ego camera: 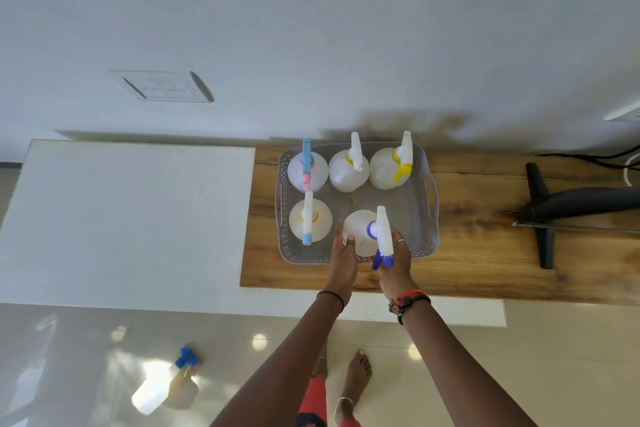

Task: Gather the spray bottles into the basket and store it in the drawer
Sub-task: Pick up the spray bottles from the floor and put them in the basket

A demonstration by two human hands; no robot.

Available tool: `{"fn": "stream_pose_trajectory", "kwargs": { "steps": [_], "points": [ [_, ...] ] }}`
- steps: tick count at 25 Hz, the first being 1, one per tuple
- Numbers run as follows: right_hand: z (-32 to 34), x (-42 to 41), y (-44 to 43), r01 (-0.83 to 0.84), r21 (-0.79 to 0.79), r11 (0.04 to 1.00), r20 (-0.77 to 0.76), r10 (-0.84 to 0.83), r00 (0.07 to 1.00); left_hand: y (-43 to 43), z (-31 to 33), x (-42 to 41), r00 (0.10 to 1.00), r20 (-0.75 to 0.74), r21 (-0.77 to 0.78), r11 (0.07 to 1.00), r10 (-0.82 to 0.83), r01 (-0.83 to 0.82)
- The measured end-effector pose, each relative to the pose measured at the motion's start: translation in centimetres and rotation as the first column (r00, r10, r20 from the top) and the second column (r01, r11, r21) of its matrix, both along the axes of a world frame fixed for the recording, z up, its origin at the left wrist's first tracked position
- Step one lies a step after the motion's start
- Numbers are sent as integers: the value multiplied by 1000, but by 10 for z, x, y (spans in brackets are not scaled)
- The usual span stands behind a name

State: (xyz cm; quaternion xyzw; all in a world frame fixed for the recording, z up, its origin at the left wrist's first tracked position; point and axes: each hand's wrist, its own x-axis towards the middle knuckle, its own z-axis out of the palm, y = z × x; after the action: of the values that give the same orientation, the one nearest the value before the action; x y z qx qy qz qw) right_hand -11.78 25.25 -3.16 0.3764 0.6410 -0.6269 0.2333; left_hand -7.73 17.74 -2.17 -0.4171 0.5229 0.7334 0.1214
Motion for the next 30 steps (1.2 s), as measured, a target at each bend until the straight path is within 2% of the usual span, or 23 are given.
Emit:
{"fn": "stream_pose_trajectory", "kwargs": {
  "steps": [7,10,18,27,30],
  "points": [
    [-12,-19,-5,-63,-12,998,-1,63,998,8,-19,-21,995,93,-34,998,48,-45],
    [-15,-19,-10,16,-52,999,64,-13,998,7,-27,-24,985,139,23,994,103,-107],
    [-19,-21,-21,118,-127,985,109,-105,989,-2,-37,-20,925,327,190,946,193,-265],
    [-18,-26,-23,112,-115,987,90,-102,991,-15,-47,-21,928,317,214,939,194,-270],
    [-12,-24,-20,105,-48,993,123,-99,987,-15,-37,-15,935,317,237,941,162,-243]
  ]
}}
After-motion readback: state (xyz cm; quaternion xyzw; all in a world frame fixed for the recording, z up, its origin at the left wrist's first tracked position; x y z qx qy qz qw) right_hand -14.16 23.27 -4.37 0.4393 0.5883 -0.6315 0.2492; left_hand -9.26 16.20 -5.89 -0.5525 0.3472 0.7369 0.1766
